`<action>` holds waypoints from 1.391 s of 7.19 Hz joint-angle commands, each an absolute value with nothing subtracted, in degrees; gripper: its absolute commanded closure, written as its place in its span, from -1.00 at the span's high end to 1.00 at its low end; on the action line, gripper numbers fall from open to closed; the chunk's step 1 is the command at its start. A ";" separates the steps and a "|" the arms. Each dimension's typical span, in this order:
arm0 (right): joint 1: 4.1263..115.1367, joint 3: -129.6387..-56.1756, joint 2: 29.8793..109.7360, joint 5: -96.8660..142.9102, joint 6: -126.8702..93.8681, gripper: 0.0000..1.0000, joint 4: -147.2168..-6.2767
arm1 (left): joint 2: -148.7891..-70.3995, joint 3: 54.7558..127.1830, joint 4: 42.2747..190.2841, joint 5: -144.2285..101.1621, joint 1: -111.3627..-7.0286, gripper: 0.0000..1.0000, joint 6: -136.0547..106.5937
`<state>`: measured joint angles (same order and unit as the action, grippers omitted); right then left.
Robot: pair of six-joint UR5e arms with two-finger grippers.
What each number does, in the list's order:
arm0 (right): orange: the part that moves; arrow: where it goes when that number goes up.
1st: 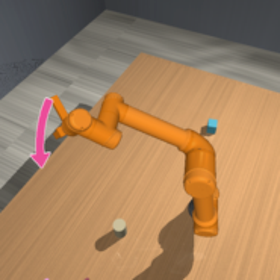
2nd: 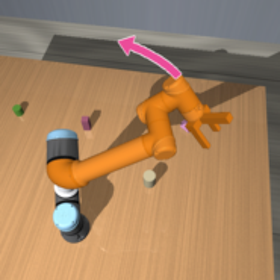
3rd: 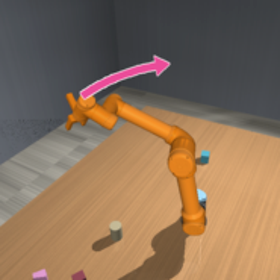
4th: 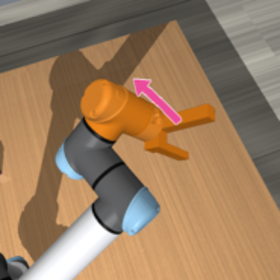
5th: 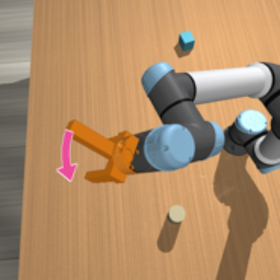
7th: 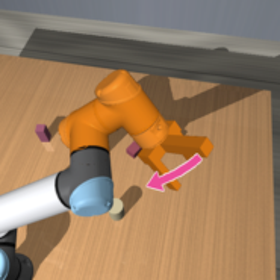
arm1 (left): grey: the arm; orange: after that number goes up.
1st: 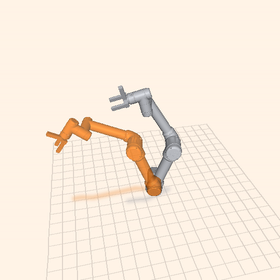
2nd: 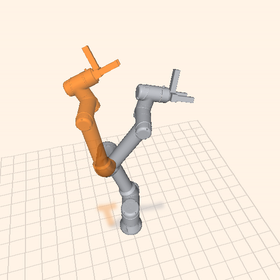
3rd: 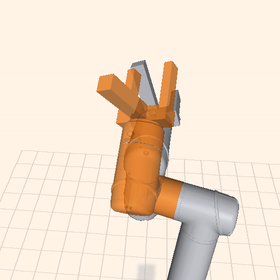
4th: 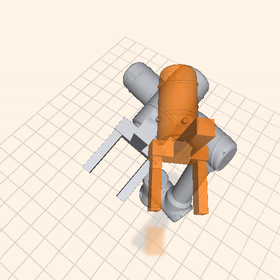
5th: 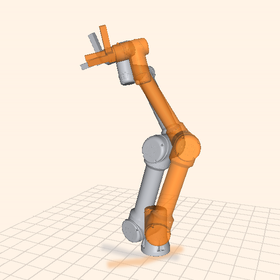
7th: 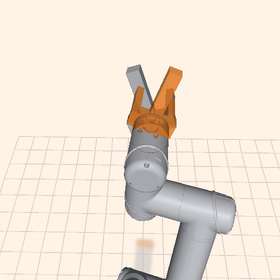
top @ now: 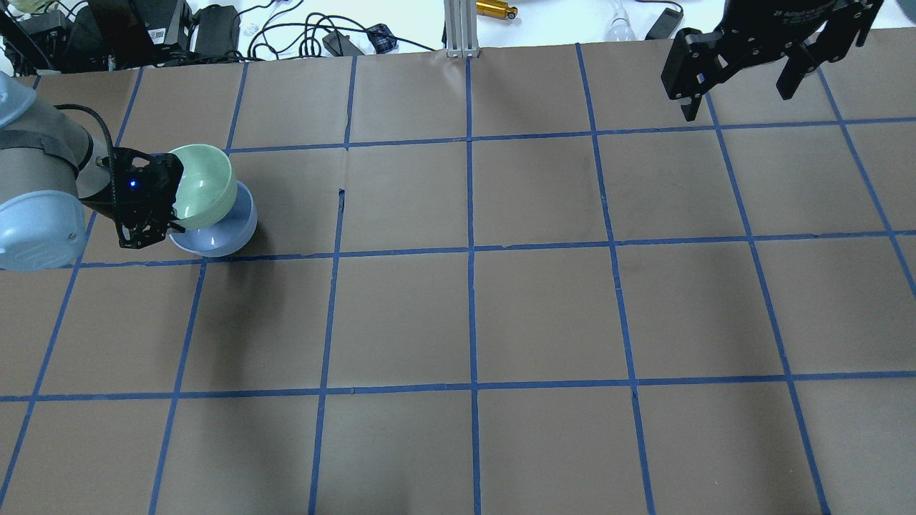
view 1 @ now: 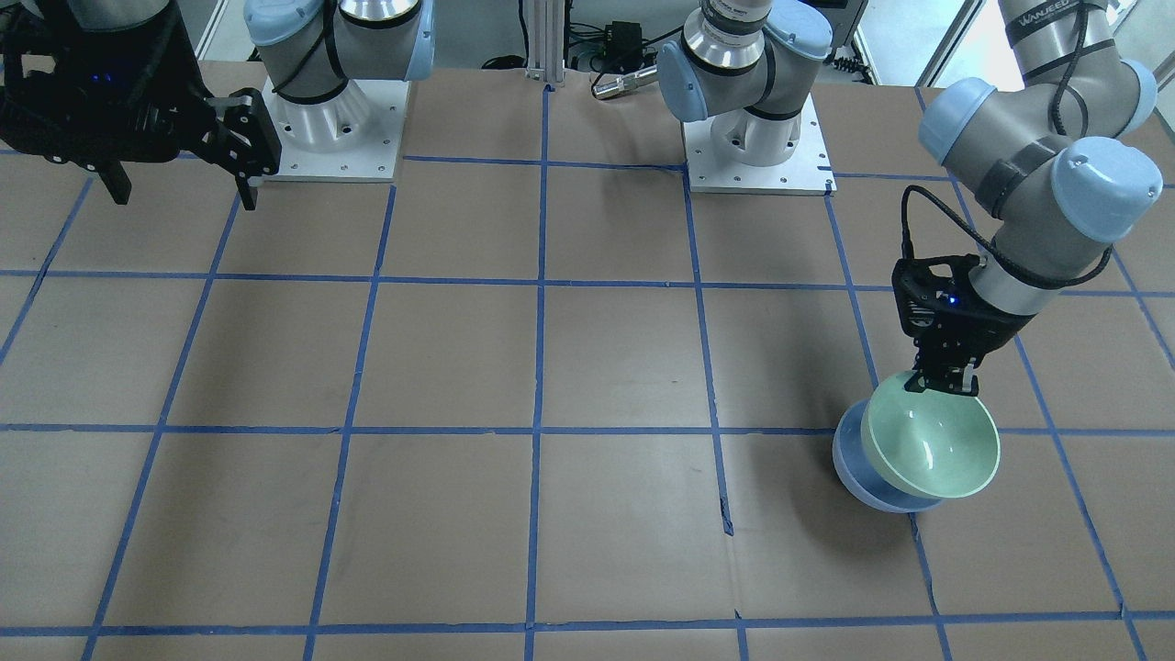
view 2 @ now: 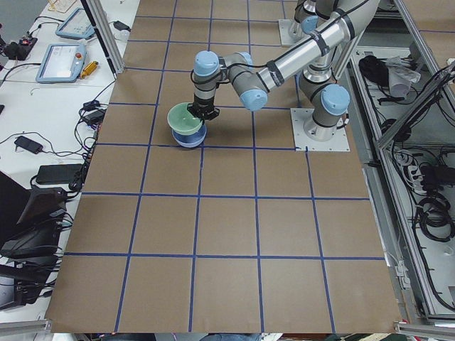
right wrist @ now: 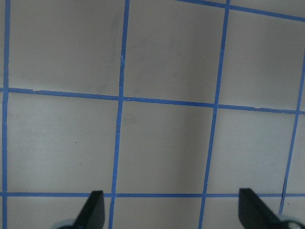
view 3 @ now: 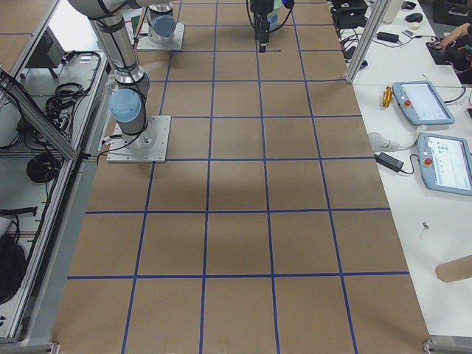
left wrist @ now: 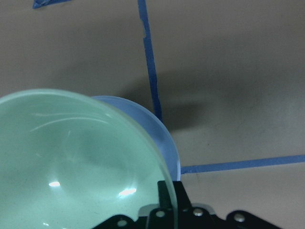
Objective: Stack green bowl on blue bowl
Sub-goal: 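Lower the green bowl into the blue bowl and open the left gripper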
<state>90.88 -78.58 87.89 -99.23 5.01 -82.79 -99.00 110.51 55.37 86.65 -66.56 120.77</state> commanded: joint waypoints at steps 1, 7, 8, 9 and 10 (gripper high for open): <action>90.88 -78.57 87.89 -99.23 5.01 1.00 -82.79 | -100.19 110.57 54.40 86.66 -66.45 -1.00 120.94; 90.88 -78.57 87.89 -99.23 5.01 1.00 -82.79 | -96.70 108.73 56.85 87.72 -69.33 1.00 105.90; 90.88 -78.57 87.89 -99.23 5.01 1.00 -82.79 | -93.90 106.55 60.87 87.54 -72.48 1.00 96.42; 90.88 -78.57 87.89 -99.23 5.01 1.00 -82.79 | -92.39 102.43 69.26 87.63 -75.99 1.00 83.71; 90.88 -78.57 87.89 -99.23 5.01 1.00 -82.79 | -92.11 97.52 77.44 87.71 -79.51 1.00 71.93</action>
<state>90.88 -78.57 87.89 -99.23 5.01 -82.79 -93.18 102.70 68.27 87.66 -75.41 85.98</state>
